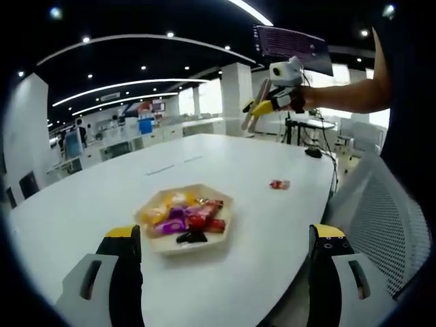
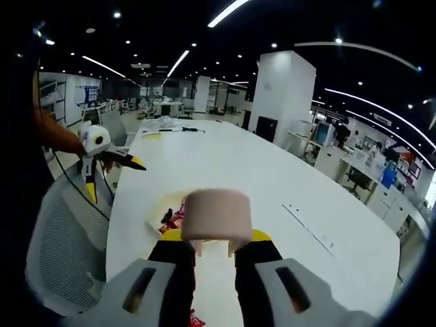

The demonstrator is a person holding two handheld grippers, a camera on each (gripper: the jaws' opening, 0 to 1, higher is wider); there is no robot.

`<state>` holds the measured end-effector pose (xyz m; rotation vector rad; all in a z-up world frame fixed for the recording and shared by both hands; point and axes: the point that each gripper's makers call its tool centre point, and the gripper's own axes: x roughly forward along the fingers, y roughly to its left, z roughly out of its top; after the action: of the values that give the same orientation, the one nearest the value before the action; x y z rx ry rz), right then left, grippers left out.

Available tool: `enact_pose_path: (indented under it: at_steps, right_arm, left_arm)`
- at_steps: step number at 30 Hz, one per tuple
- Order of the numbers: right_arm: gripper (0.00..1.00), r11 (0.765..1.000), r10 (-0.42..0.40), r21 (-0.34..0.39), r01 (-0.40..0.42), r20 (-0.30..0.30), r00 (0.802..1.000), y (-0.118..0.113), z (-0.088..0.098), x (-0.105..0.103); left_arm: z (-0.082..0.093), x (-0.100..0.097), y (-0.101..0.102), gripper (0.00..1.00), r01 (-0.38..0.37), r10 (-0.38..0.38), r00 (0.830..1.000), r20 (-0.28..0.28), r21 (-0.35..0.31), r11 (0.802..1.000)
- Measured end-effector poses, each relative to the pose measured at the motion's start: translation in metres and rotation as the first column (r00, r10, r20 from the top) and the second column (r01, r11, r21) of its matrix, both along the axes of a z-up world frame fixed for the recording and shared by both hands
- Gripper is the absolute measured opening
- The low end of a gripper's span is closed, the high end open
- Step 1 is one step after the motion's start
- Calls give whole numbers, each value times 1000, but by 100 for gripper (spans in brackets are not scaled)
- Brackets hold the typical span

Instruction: Place the target food into the container with the food tongs after gripping and lifting it, then release it inside without dropping or visibly crushing the food.

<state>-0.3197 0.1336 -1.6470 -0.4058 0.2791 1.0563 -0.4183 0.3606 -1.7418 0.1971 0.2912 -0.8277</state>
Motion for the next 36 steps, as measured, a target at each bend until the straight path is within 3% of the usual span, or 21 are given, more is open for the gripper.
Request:
enact_pose_path:
  at_steps: [4, 9, 14, 28, 36]
  right_arm:
    - [20, 1000, -8, 6, 8, -3, 1000, -15, -3, -10]
    - [21, 1000, -21, -4, 21, -14, 1000, -34, -17, -30]
    - [21, 999, -53, 6, 53, -22, 998, -48, -21, -41]
    - [21, 997, -77, 4, 77, -36, 996, -51, -31, -41]
    - [21, 997, -71, -7, 71, -45, 996, -55, -55, -39]
  left_arm:
    - [-2, -1, -1, 100, 7, -7, 1000, -17, -9, 1000]
    - [8, 3, 3, 100, -26, 24, 999, -27, -72, 997]
    - [6, 1, 1, 100, -17, 15, 999, -34, -70, 997]
    - [3, -7, -5, 100, 19, -24, 997, -70, -66, 998]
    - [3, -6, -4, 100, 16, -20, 998, -67, -69, 997]
